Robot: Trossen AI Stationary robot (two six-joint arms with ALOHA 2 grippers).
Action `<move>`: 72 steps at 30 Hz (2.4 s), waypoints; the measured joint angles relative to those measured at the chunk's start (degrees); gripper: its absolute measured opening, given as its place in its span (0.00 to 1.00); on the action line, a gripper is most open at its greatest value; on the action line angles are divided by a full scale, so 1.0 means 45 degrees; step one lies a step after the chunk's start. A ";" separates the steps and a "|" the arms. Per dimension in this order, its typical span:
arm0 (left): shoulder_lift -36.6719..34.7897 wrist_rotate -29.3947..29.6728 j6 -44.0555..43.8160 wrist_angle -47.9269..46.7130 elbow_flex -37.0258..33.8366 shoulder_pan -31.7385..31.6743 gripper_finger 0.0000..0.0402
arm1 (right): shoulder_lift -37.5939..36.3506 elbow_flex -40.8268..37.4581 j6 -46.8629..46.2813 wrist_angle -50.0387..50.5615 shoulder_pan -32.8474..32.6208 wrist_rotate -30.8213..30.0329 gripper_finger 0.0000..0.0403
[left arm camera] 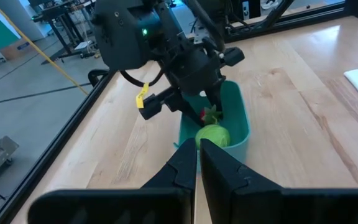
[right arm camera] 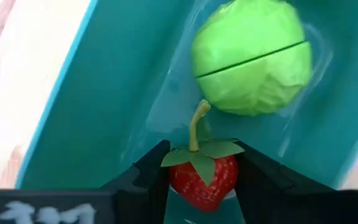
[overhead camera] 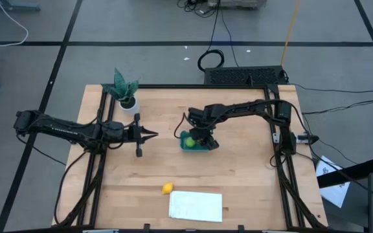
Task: Pick and placing Produce into tupperware
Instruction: Put the red strawberry into the green bin, then adjust the bin
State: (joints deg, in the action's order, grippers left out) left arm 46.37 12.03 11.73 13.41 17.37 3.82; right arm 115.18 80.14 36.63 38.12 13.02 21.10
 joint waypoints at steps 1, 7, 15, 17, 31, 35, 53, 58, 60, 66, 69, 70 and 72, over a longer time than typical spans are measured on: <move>0.0000 0.0000 -0.0005 0.0000 0.0000 0.0003 0.06 | 0.0009 0.0000 0.0013 0.0023 0.0000 0.0000 0.34; 0.0000 0.0000 -0.0002 -0.0015 0.0000 0.0004 0.06 | -0.0005 0.0005 0.0161 0.0002 0.0000 0.0000 0.34; 0.0000 -0.0005 -0.0053 -0.0077 0.0000 0.0004 0.06 | -0.0010 0.0005 -0.0183 -0.0159 0.0000 -0.0005 0.37; 0.0000 -0.0005 -0.0053 -0.0083 0.0000 0.0004 0.06 | -0.0010 0.0005 -0.0375 -0.0200 0.0000 -0.0005 0.41; 0.0000 -0.0010 -0.0068 -0.0087 0.0000 0.0001 0.06 | -0.0024 0.0005 -0.0995 -0.0432 -0.0177 -0.0404 0.53; 0.0000 -0.0010 -0.0078 -0.0090 0.0000 -0.0001 0.06 | -0.0152 0.0010 -0.0996 -0.0373 -0.0346 -0.1145 0.53; 0.0000 -0.0015 -0.0089 -0.0073 0.0000 0.0000 0.06 | -0.1459 0.0010 -0.0894 -0.0307 -0.0346 -0.2362 0.53; 0.0000 -0.0017 -0.0092 -0.0073 0.0000 0.0004 0.06 | -0.1891 0.0010 -0.0829 -0.0711 -0.0068 -0.2399 0.48; 0.0000 -0.0015 -0.0092 -0.0078 0.0000 0.0004 0.06 | -0.1934 0.0010 -0.0652 -0.0796 0.0016 -0.2398 0.42; 0.0000 -0.0018 -0.0092 -0.0151 0.0000 0.0004 0.06 | -0.1919 0.0010 -0.0127 -0.1021 0.0366 -0.2367 0.12; 0.0000 -0.0019 -0.0092 -0.0357 0.0000 0.0000 0.06 | -0.1919 0.0010 -0.0133 -0.1254 0.0649 -0.2370 0.02; 0.0000 -0.0015 -0.0092 -0.0382 0.0000 0.0004 0.06 | -0.1919 0.0010 -0.0135 -0.1291 0.0746 -0.2370 0.03; 0.0000 -0.0019 -0.0092 -0.0389 0.0000 0.0004 0.06 | -0.1875 0.0010 -0.0162 -0.1294 0.0948 -0.2365 0.02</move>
State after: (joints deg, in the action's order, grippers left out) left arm 46.37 11.94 11.31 11.66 17.37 3.84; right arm 106.74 80.18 35.90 32.30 17.28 10.46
